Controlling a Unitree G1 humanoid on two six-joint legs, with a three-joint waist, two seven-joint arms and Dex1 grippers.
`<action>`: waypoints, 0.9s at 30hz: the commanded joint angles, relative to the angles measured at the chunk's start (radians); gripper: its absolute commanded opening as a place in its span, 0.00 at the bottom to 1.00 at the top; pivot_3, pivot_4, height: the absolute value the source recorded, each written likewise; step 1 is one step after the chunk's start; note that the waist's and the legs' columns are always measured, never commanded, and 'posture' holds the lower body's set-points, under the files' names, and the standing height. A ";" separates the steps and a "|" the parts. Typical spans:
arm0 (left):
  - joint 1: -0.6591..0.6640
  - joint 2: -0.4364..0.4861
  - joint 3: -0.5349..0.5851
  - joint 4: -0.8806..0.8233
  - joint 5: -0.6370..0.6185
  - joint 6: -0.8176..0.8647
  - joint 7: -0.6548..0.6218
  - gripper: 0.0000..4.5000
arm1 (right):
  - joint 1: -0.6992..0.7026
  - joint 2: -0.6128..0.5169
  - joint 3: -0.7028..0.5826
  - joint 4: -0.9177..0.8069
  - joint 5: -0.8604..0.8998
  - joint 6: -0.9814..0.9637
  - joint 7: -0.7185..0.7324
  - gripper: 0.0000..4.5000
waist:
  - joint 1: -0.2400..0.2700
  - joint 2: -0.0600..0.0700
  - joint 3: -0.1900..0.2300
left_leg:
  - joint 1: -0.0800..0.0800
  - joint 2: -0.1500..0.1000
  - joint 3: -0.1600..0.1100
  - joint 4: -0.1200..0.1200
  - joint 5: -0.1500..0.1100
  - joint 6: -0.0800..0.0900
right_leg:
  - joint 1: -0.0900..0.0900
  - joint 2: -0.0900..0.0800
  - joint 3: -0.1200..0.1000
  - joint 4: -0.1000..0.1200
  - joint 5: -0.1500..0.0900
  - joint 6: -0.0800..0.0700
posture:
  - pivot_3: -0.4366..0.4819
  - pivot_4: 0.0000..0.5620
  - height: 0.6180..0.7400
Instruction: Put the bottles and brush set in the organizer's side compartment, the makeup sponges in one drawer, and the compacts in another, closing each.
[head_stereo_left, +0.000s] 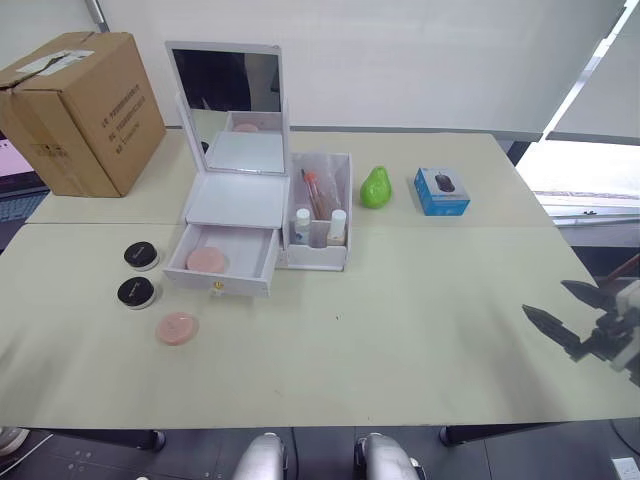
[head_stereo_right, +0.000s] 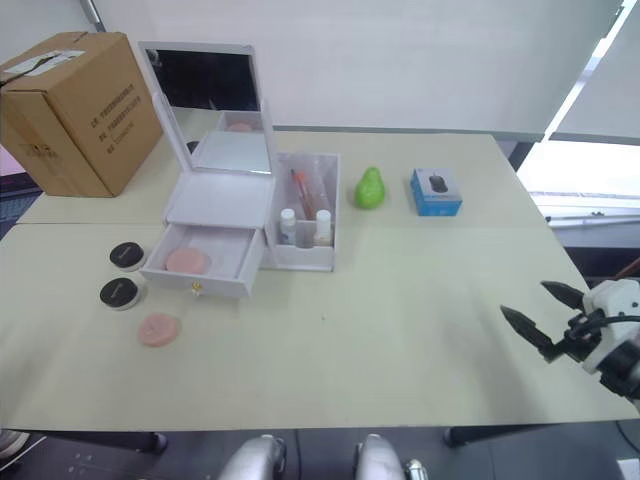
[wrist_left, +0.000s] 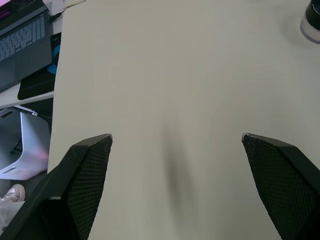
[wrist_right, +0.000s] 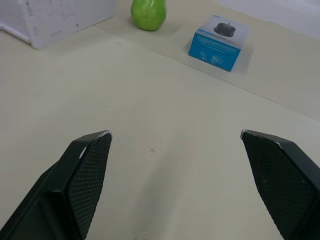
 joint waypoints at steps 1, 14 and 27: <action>0.057 -0.049 0.080 -0.169 -0.062 0.058 0.012 0.99 | -0.059 -0.004 0.033 -0.095 0.031 0.040 -0.029 1.00 | -0.001 0.000 0.000 | 0.000 0.005 0.004 0.000 0.000 0.000 | 0.000 0.000 0.000 0.000 0.000 0.000 | 0.48 0.27 0.91; 0.369 -0.545 -0.004 -1.125 -0.199 0.393 0.258 0.99 | -0.569 0.143 0.443 -0.442 0.261 0.421 -0.176 1.00 | 0.002 -0.002 0.000 | -0.001 0.010 0.009 0.005 0.002 0.004 | 0.001 0.006 0.002 -0.001 0.000 -0.001 | 0.48 0.27 0.91; 0.094 -0.532 -0.350 -1.058 0.010 0.415 0.373 0.99 | -0.693 0.242 0.610 -0.467 0.225 0.430 -0.171 1.00 | 0.003 -0.003 -0.001 | -0.007 0.011 0.006 0.010 0.006 0.009 | 0.002 0.016 0.006 0.000 0.007 -0.002 | 0.48 0.27 0.91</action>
